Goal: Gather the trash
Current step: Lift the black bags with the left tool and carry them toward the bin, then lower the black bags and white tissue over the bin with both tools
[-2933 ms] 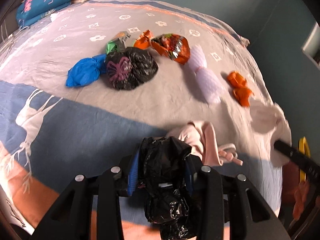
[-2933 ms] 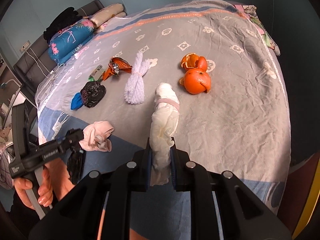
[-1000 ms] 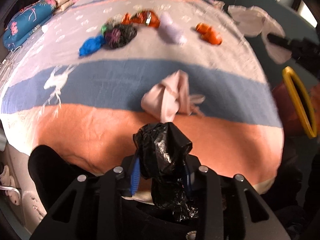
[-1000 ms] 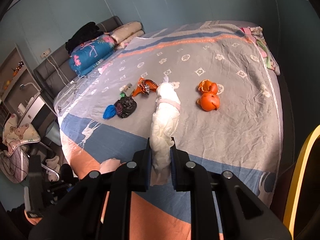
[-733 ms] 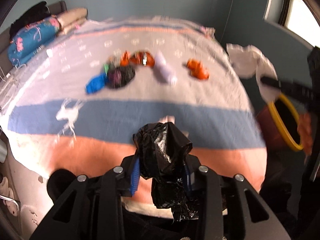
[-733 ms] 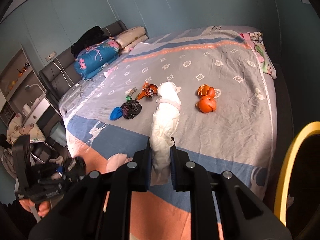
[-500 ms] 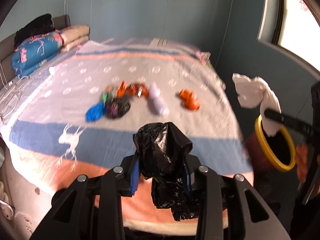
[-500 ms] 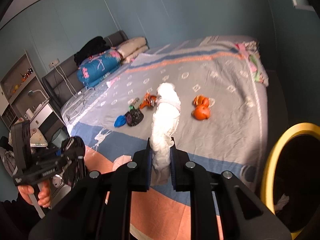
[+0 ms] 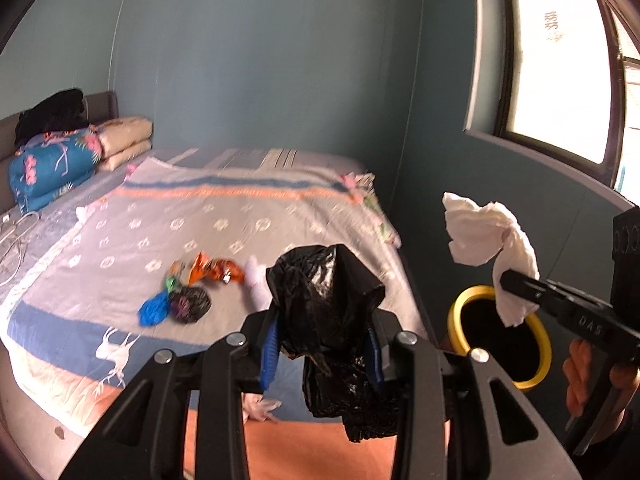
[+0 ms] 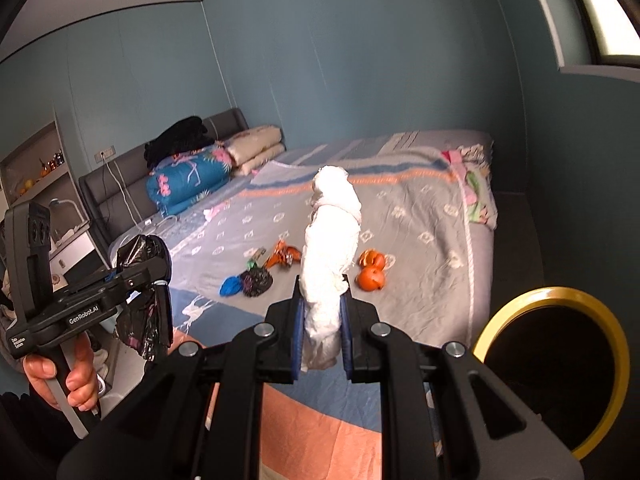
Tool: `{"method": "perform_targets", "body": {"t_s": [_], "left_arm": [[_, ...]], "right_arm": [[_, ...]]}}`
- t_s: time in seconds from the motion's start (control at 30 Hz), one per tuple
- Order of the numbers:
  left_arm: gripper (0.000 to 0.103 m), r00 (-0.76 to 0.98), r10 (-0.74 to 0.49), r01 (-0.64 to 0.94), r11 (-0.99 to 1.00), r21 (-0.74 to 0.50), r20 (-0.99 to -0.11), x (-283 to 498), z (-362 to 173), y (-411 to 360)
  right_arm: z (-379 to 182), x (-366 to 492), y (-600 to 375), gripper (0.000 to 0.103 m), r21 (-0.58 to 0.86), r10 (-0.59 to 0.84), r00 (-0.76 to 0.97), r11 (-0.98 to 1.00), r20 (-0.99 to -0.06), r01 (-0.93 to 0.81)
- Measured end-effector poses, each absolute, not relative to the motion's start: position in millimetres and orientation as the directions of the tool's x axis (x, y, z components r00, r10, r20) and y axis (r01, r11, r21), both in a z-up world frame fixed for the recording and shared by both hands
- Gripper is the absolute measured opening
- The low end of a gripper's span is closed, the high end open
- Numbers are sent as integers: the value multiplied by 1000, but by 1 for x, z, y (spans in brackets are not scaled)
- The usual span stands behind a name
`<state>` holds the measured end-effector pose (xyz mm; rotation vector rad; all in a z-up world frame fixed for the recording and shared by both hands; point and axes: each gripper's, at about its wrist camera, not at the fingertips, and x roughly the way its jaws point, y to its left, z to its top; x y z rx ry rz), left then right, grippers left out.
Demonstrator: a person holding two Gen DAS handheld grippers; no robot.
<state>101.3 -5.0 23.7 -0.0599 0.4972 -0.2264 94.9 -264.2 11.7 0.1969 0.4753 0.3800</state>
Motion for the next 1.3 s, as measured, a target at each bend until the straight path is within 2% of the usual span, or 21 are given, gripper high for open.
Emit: {"method": "perform_targets", "body": {"t_s": [0.33,0.73,1.1,1.3], "left_arm": [[33,878,-271,250,962,-106,-395,98,44,-35],[33,864,-329,318,944,-93,-381,108,48,-83],[33,823,-408,412,908,-80,-395,126,44,-142],[33,792,-450,457,885,-88,-413,139,35,-168]], "right_arm": [[33,57,-286,15,240,329,881,936,-341,-257],[41,30,-328,15,249,220,929,957,-297,-147],[30,25,-370,15,261,102,948,965,-301,-21],[17,34,-393,15,296,58,941,954,-335,47]]}}
